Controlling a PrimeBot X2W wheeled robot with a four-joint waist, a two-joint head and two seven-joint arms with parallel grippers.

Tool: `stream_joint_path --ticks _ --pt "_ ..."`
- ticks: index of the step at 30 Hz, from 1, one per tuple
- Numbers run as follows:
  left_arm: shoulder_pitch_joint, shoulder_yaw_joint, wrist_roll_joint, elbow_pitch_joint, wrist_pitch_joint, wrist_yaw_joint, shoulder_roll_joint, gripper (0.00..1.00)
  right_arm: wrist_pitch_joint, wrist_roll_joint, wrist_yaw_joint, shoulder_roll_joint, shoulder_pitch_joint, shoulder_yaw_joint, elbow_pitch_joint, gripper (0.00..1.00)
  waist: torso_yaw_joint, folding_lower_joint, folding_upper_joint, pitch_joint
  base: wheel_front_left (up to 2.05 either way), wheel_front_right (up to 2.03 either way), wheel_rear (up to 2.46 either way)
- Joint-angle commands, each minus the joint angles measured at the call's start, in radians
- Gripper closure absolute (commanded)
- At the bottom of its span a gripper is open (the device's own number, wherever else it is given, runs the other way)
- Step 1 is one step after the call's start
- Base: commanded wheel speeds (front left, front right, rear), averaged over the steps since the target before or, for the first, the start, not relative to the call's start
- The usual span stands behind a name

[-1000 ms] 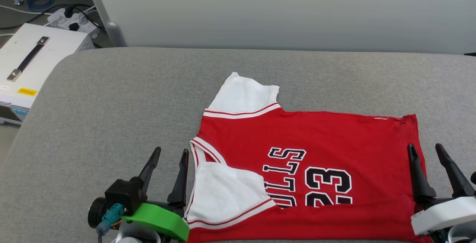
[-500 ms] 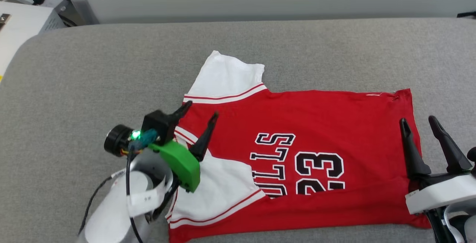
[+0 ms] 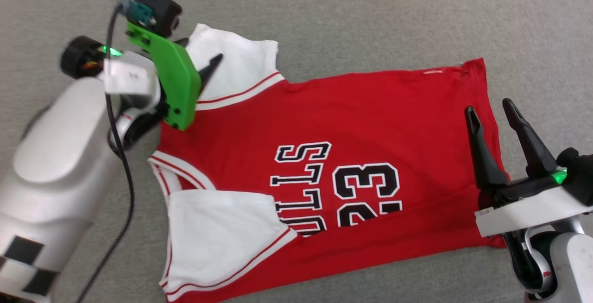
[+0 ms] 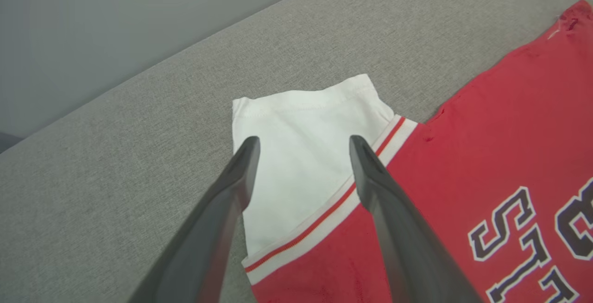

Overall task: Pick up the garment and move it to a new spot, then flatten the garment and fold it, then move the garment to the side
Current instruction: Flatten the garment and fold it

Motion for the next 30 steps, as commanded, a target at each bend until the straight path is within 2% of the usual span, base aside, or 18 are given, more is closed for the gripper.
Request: stream_joint_path --ticks 1,7,17,21,22,24,30 --pt "-0.046 -0.017 -0.020 0.018 0.029 -0.003 0.025 0.00 -0.012 0.002 -0.001 0.003 -0.023 0.007 0.005 0.00 -0.088 -0.0001 0.0000 0.091 0.00 0.00 0.00" --pt "-0.175 -0.039 -0.063 0.151 0.120 -0.003 0.090 0.00 -0.040 0.015 -0.001 0.010 -0.054 0.034 0.022 0.00 -0.121 -0.0001 0.0000 0.147 0.00 0.00 0.00" --pt "-0.255 -0.105 -0.058 0.321 0.071 -0.003 0.118 0.00 -0.066 0.022 -0.001 0.020 -0.088 0.062 0.059 0.00 -0.149 -0.0001 0.0000 0.193 0.00 0.00 0.00" --pt "-0.247 -0.186 -0.042 0.348 0.096 -0.003 0.125 0.00 -0.071 0.025 -0.001 0.020 -0.091 0.064 0.070 0.00 -0.150 -0.0001 0.0000 0.191 0.00 0.00 0.00" --pt "-0.241 -0.199 -0.059 0.353 0.112 -0.003 0.124 0.07 -0.071 0.026 -0.001 0.019 -0.091 0.064 0.073 0.00 -0.148 -0.0001 0.0000 0.188 0.00 0.00 0.00" --pt "-0.237 -0.218 -0.080 0.350 0.114 -0.003 0.124 1.00 -0.072 0.026 -0.001 0.018 -0.090 0.062 0.079 0.00 -0.145 -0.0001 0.0000 0.180 0.00 0.00 0.00" --pt "-0.239 -0.228 -0.122 0.347 0.010 -0.003 0.114 1.00 -0.061 0.025 -0.001 0.011 -0.088 0.052 0.087 0.00 -0.126 -0.0001 0.0000 0.143 0.00 0.00 0.00"
